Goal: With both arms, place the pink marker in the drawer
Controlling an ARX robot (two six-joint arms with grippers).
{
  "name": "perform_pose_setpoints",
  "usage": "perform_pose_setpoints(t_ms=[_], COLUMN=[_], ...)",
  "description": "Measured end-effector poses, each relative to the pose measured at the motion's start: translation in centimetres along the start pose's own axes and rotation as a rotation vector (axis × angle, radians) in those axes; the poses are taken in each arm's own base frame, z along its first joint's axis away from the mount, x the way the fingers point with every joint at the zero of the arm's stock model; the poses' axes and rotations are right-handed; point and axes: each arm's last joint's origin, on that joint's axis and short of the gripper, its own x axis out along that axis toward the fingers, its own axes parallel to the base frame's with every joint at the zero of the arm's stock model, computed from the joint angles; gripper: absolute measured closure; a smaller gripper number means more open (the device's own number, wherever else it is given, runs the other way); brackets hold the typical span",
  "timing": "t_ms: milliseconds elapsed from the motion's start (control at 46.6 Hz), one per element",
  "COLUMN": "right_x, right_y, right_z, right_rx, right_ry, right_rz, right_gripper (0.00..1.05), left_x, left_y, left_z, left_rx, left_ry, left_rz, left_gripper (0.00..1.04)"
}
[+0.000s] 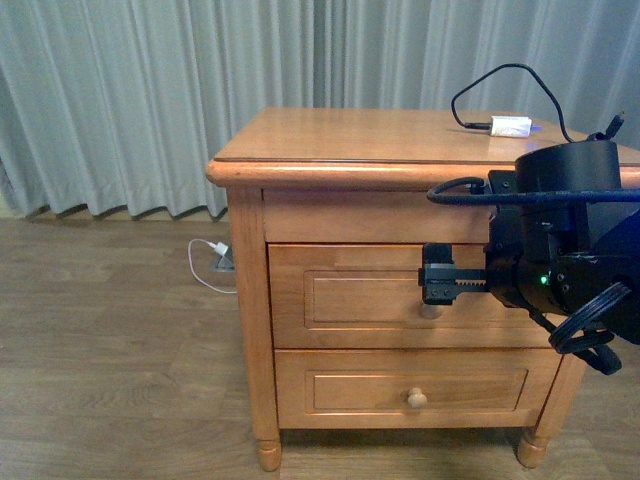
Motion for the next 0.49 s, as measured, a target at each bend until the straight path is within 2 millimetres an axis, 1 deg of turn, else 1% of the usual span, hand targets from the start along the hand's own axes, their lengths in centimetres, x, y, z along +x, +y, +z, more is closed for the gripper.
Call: perform_pose_setpoints(t_ms=[107, 172, 257, 365, 450, 472, 493], right_x=[-0.6, -1.4, -2.9, -6.3, -9.6, -10.7, -11.1], right_y=[-0.3, -0.5, -0.8, -1.4, -2.0, -2.1, -2.2], right_z=[0.2, 0.7, 1.8, 3.3, 4.3, 4.5, 4.6], right_rx=[0.008, 0.012, 0.018, 0.028, 0.041, 0.043, 0.044], right_ry=[0.017, 0.023, 0.026, 0.043, 0.047, 0.044, 0.043], right_rz=[0.008, 0.017, 0.035, 0.07, 0.097, 0.108, 0.111], right_gripper=[0.08, 0.08, 0.08, 0.08, 0.08, 0.08, 0.08], left_x=[0.0, 0.0, 0.0, 0.0, 0.0, 0.0, 0.0], left_y=[0.0, 0.0, 0.0, 0.0, 0.0, 0.0, 0.0], left_z=[0.0, 0.0, 0.0, 0.0, 0.0, 0.0, 0.0], left_rx=[0.0, 0.0, 0.0, 0.0, 0.0, 0.0, 0.0], left_ry=[0.0, 0.0, 0.0, 0.0, 0.0, 0.0, 0.0], left_rz=[0.0, 0.0, 0.0, 0.0, 0.0, 0.0, 0.0], left_gripper=[0.06, 0.06, 0.06, 0.06, 0.06, 0.06, 0.06])
